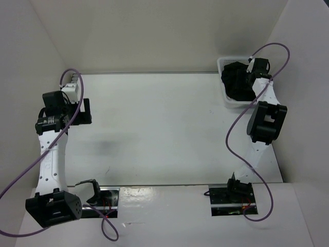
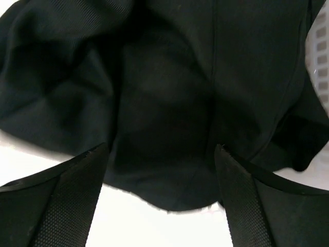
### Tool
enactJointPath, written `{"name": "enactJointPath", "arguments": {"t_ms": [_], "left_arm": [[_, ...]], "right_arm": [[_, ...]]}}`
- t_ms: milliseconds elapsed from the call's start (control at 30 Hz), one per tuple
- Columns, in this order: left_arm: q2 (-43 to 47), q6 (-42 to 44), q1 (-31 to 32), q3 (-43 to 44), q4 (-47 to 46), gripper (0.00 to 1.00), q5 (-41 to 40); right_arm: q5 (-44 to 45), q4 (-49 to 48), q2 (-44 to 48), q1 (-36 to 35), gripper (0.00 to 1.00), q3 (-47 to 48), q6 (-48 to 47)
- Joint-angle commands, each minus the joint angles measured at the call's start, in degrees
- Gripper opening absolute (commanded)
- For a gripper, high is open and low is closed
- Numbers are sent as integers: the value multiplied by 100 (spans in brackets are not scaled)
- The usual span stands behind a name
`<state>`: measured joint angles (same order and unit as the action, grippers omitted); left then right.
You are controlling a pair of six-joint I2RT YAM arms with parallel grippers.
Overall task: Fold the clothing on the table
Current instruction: Grab the skirt from the pile, then move the skirt to the center of the board
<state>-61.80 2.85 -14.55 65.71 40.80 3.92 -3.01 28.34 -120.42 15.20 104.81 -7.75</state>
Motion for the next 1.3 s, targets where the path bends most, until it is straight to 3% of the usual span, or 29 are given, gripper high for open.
{"name": "enactJointPath", "arguments": {"t_ms": [0, 133, 167, 233, 267, 333, 567, 867, 1000, 1100, 1233, 1267], "left_arm": [[141, 93, -346, -23, -1, 100, 529], [142, 93, -611, -137, -1, 100, 873], [194, 93, -689, -138, -1, 100, 934], [195, 93, -690, -190, -1, 100, 935], [195, 93, -742, -190, -1, 100, 935], [195, 93, -743, -243, -54, 100, 996], [195, 93, -743, -349, -159, 100, 1110], [317, 93, -743, -401, -160, 100, 1172], [502, 93, -743, -401, -160, 100, 1172], [660, 93, -743, -401, -99, 100, 1040], [828, 93, -743, -463, -98, 100, 926], [906, 93, -804, -463, -98, 100, 926]], "right_arm": [[309, -539, -165, -79, 85, 399, -60], [424, -409, -508, -193, 68, 593, -113], [476, -408, -587, -245, 51, 593, -113], [555, -408, -588, -315, 31, 541, -166], [712, -408, -588, -316, 12, 540, -218], [766, -408, -527, -369, 0, 540, -218], [732, 74, 149, -623, 0, 882, -236], [-480, 1024, 1389, -878, 0, 2647, 45], [-1271, 1191, 1968, -1220, 0, 2702, 106], [-2097, 1332, 2259, -1537, 0, 2755, 54], [-3922, 1517, 2585, -1793, 0, 2755, 54], [-4814, 1517, 2716, -1793, 0, 2572, 54]]}}
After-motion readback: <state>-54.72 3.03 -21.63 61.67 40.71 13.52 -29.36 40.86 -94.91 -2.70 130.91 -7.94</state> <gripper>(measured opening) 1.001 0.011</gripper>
